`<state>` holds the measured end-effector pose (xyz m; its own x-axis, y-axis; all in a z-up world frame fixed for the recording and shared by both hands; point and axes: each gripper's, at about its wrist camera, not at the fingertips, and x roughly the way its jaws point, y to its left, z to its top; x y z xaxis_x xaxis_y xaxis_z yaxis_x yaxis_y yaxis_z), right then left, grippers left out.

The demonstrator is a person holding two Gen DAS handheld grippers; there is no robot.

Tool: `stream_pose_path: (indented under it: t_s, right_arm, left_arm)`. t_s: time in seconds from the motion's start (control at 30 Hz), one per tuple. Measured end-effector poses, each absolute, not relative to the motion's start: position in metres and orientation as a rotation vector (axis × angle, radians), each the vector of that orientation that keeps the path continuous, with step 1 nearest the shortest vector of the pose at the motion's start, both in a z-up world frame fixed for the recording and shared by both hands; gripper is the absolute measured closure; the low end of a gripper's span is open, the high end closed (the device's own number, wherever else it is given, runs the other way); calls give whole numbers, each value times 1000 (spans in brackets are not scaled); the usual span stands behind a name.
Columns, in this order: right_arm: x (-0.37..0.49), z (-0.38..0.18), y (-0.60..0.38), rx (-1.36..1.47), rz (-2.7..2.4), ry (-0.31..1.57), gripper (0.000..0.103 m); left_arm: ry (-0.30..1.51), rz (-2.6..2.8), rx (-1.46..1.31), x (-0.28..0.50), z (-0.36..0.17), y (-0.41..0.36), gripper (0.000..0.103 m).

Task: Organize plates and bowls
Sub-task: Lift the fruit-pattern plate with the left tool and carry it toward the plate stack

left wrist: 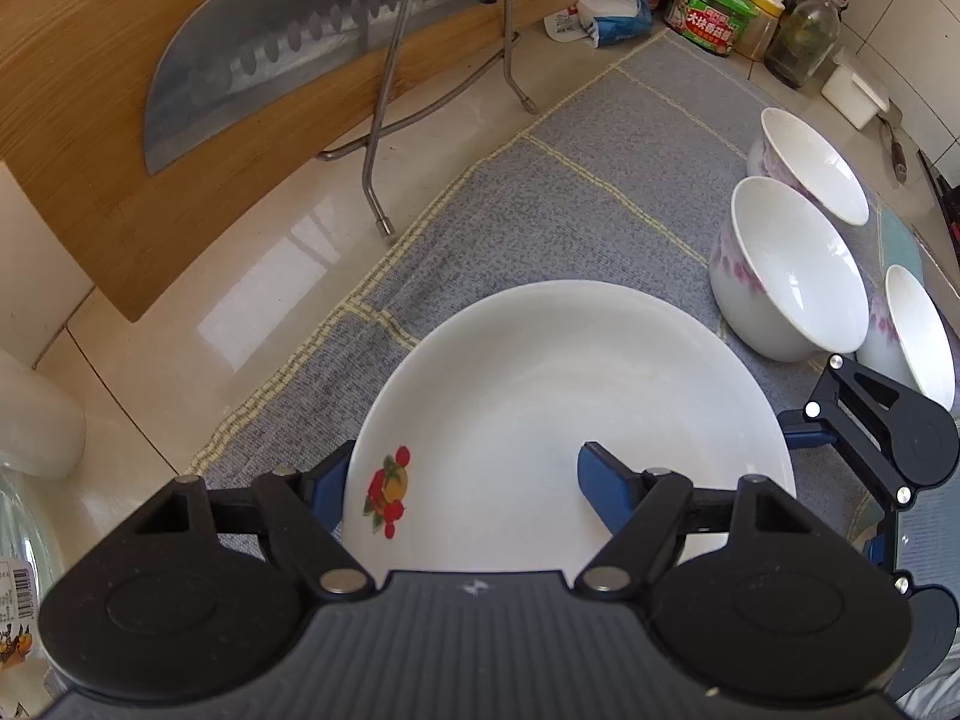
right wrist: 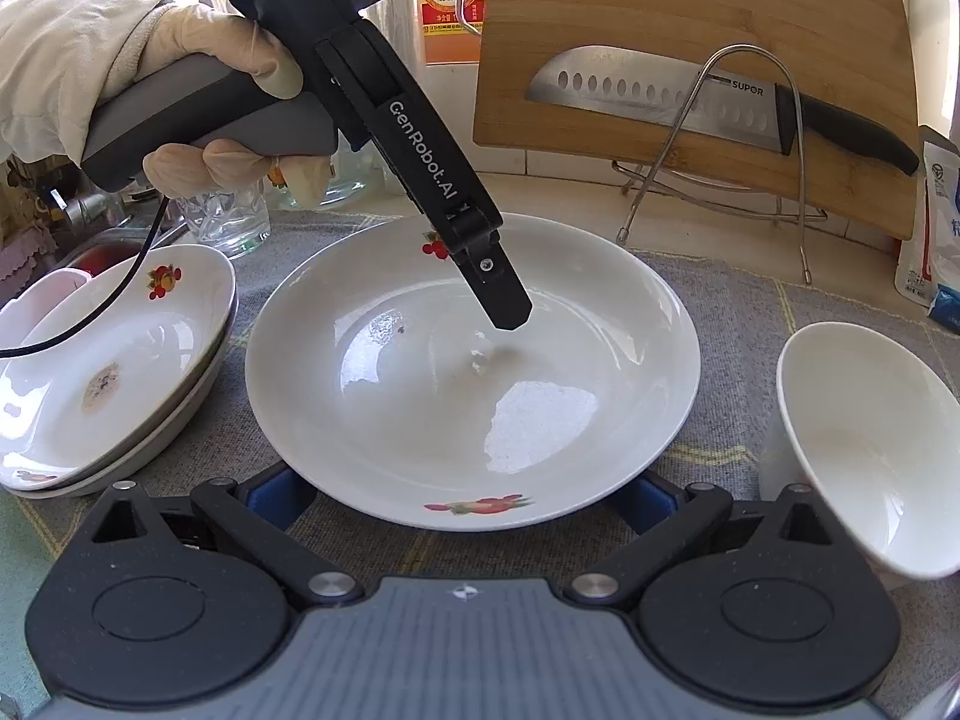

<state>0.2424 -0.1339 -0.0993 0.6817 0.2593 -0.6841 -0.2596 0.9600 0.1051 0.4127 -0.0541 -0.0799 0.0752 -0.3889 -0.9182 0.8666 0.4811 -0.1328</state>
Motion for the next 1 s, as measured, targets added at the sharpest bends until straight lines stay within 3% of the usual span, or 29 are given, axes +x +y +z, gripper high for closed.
stream_pose_path:
  t_s: [1.0]
  right_arm:
    - [210, -33, -116, -91, 449, 726, 0]
  left_arm:
    - [1031, -905, 421, 358, -22, 7, 27]
